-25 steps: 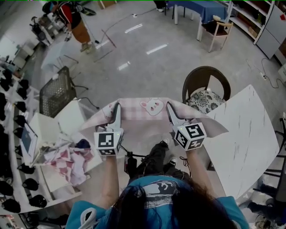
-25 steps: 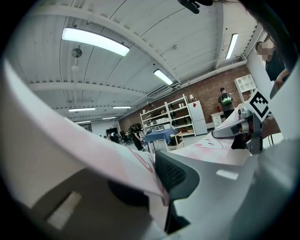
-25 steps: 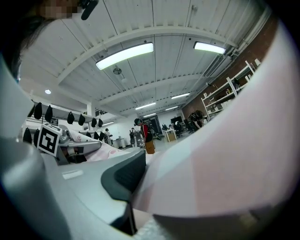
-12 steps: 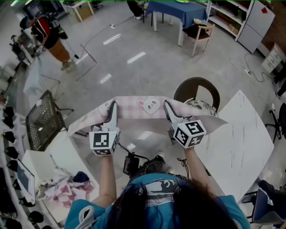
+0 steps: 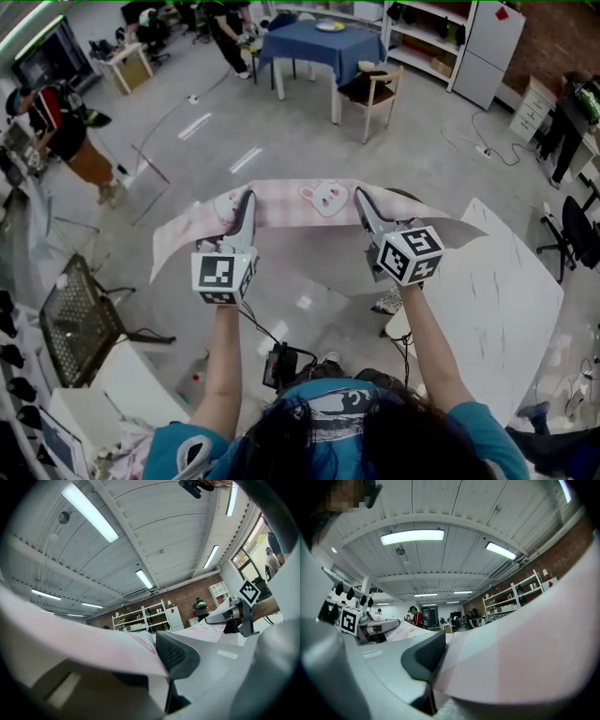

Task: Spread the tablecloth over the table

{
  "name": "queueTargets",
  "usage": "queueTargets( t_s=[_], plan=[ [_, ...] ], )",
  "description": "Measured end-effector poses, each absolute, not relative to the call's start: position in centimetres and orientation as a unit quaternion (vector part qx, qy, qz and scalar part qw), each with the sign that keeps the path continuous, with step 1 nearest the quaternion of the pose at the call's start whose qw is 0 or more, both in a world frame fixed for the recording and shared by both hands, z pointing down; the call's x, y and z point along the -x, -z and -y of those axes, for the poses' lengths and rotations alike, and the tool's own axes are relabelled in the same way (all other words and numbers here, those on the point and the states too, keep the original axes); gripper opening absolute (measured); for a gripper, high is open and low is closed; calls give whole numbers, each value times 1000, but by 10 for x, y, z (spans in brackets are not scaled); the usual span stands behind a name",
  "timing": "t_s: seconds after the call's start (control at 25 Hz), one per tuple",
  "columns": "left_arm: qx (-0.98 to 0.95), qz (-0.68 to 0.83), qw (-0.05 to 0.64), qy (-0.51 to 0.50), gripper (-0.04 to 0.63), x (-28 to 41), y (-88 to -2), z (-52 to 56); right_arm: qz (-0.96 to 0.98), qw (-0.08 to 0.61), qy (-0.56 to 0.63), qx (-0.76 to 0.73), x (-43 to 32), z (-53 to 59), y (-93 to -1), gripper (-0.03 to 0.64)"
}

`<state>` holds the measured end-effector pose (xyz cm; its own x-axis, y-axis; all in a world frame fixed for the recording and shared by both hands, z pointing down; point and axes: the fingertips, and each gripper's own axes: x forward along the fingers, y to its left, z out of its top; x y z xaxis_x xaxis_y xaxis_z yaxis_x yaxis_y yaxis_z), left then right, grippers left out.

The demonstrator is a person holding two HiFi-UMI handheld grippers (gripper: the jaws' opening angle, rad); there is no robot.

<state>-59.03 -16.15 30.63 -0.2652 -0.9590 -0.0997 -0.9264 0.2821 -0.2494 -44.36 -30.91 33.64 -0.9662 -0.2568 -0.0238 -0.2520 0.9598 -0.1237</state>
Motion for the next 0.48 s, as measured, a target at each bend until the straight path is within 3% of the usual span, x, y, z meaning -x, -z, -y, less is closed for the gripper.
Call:
queueTargets(
  t_s=[0.48],
  plan=[
    [682, -720, 126, 25, 77, 534, -281, 316, -980, -11, -11, 198, 375, 448, -304, 63]
  ],
)
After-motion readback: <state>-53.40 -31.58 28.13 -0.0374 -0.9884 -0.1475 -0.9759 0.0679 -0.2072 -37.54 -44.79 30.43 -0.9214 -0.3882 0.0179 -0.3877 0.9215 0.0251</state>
